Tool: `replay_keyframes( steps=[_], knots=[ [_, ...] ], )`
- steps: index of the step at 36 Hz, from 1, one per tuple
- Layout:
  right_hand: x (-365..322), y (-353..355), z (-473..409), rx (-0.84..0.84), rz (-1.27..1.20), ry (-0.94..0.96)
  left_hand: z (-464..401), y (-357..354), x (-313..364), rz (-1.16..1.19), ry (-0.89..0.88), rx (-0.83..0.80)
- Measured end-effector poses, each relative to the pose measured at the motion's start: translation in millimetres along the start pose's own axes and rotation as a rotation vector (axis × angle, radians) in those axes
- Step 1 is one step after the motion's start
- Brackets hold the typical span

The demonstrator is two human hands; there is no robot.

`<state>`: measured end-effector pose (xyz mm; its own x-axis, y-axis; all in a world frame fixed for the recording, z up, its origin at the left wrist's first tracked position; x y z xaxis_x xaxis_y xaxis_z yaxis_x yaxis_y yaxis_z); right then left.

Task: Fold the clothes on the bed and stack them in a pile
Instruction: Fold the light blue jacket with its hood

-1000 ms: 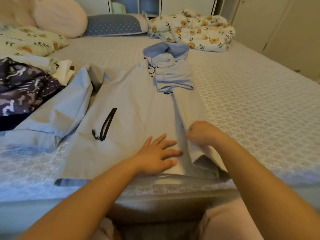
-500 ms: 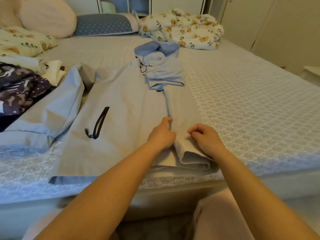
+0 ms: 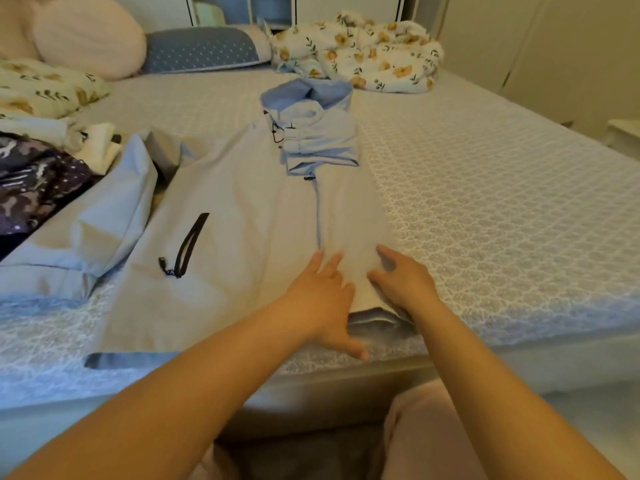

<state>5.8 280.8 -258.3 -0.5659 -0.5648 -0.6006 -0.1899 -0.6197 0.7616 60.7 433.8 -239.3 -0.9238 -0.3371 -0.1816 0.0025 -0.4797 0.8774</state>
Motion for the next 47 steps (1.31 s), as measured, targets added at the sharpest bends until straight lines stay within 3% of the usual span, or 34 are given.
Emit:
replay_keyframes(
  steps=[7, 13, 16, 19, 23, 27, 31, 33, 37, 41, 43, 45, 47],
  knots=[
    [5.9, -0.4, 3.8, 0.112, -0.173, 0.075, -6.4, -19.0, 21.9, 0.136, 0.066, 0.019],
    [22.9, 30.2, 9.0, 0.195, -0.085, 0.037, -16.1, -4.3, 46.3, 0.243, -0.012, 0.110],
    [35.4, 41.3, 12.0, 0.195, 0.079, 0.001, -19.8, -0.8, 64.6, 0.290, -0.049, 0.149],
    [37.7, 37.3, 15.1, 0.166, 0.417, -0.084, -19.0, -0.5, 71.3, 0.307, -0.093, 0.134],
    [9.2, 29.6, 13.4, 0.262, 0.752, 0.006, -4.3, 5.3, 35.6, 0.593, -0.094, 0.231],
    [-47.0, 16.6, -0.1, 0.172, 0.640, 0.224, 18.3, -6.4, -47.9, 0.593, 0.201, 0.526],
    [-110.7, -14.0, -18.1, 0.099, 0.638, 0.377, 50.8, -39.6, -143.0, 0.474, 0.664, 0.698],
    [-138.1, -32.3, -26.3, 0.137, 0.750, 0.492, 66.8, -63.1, -180.5, 0.433, 0.889, 0.652],
    [-185.0, -74.0, -37.6, 0.112, 0.853, 0.696, 89.4, -113.3, -224.3, 0.439, 1.123, 0.321],
    [-233.4, -97.9, -50.2, 0.011, 0.621, 0.795, 101.1, -121.0, -254.6, 0.483, 1.110, 0.341],
    [-262.0, -101.5, -57.6, -0.192, 0.299, 0.718, 104.9, -107.0, -266.7, 0.574, 1.105, 0.529],
    [-291.9, -101.2, -62.4, -0.484, -0.175, 0.507, 104.3, -86.8, -275.5, 0.728, 1.097, 0.804],
    [-321.1, -99.4, -68.1, -0.645, -0.502, 0.367, 96.7, -61.6, -280.2, 0.874, 1.038, 1.013]
  ],
)
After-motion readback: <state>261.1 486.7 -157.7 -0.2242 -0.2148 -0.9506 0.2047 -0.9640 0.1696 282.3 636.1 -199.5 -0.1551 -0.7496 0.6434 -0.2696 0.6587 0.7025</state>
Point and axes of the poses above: each hand's wrist, its own z-axis away from the middle knuckle, its own y-axis out of the back of the hand, x = y × z, the point moved 1 cm from there along -z, towards the middle knuckle, and after that the axes turned 8 degrees about -x, right-handed, at the moved point
